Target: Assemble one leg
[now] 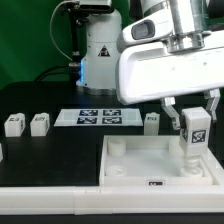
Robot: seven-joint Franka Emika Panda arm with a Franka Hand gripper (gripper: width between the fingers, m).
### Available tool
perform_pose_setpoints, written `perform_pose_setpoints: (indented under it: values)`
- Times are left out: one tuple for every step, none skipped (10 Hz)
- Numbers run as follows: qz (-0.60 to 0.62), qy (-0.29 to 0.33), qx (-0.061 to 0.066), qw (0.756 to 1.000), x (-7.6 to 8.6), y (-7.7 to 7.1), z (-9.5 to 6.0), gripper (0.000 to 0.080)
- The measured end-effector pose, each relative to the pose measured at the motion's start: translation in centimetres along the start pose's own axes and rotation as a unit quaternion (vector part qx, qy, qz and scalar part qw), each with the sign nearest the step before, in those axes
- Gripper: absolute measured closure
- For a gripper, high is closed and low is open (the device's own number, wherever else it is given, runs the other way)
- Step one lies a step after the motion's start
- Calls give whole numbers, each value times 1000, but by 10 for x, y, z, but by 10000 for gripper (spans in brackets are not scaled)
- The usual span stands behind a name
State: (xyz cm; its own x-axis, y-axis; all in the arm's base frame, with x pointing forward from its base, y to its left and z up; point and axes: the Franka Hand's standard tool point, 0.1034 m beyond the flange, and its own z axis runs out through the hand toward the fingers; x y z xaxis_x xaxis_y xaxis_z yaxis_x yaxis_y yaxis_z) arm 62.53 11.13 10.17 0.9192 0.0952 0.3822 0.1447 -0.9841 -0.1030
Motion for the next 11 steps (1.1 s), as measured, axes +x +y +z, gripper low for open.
perform_pose_setpoints:
  values:
    - [0,-1,0,1000,-1,0,2,506]
    - [1,-2,0,1000,-3,0,5,506]
    - [1,2,-1,1000,-3,1,8,506]
    - [2,0,-1,1000,-6,1,11,506]
    - [2,-1,-1,1000,-7,2,12,506]
    - [2,-2,-1,1000,-7,2,13,506]
    - [2,2,-1,1000,-8,2,15,506]
    - [2,7,-2,1000,-11,2,19,506]
    - [2,15,-4,1000,-11,1,21,506]
    - [3,27,-6,1000,-12,1,21,506]
    - [3,40,-9,999,-15,0,21,506]
